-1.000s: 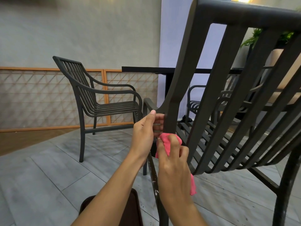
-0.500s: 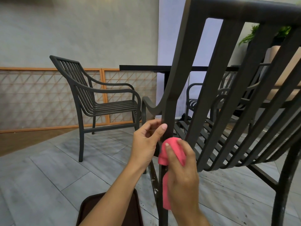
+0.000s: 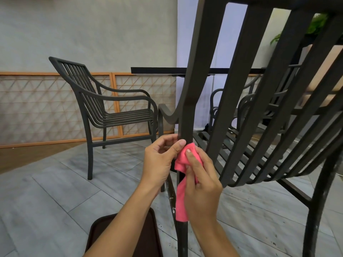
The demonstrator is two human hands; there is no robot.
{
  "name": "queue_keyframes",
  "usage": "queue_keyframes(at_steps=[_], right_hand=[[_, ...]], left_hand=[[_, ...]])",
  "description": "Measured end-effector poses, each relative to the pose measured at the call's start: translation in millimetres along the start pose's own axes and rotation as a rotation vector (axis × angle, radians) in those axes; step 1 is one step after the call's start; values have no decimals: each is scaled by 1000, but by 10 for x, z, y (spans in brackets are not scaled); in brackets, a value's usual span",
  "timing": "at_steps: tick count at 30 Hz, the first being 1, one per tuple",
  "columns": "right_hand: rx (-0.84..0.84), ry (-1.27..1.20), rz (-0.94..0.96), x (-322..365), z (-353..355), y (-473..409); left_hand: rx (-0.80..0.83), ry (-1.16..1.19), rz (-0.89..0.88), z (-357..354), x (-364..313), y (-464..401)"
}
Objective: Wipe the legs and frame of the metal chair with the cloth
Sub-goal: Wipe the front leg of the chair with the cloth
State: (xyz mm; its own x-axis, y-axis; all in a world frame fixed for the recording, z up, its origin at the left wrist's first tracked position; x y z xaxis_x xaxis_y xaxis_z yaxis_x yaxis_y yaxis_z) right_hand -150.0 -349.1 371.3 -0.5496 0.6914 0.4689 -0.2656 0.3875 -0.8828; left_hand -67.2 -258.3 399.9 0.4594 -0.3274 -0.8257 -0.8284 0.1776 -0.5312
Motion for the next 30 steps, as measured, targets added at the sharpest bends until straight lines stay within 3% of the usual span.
queue_keyframes(at_steps=[22,30], right_hand=[[7,127,-14,-262,-44,513],[116,139,15,-198,3,450]], left_hand=[[-64,-48,-69,-48,71,46],[-29,-142,-92,-50,74,80]])
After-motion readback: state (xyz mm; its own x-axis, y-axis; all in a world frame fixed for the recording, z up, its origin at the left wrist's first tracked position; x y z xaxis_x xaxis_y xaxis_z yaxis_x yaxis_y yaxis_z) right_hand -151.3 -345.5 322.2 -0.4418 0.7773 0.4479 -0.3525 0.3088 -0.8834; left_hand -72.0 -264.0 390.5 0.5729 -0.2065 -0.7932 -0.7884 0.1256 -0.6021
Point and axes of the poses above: each hand's wrist, its own y-axis away from the middle knuckle, its own z-axis out of the back of the hand, x = y × z, the point moved 6 cm from there along -y, towards the middle knuckle, and after that the axes turned 1 degree about -y, right-handed, at the moved point
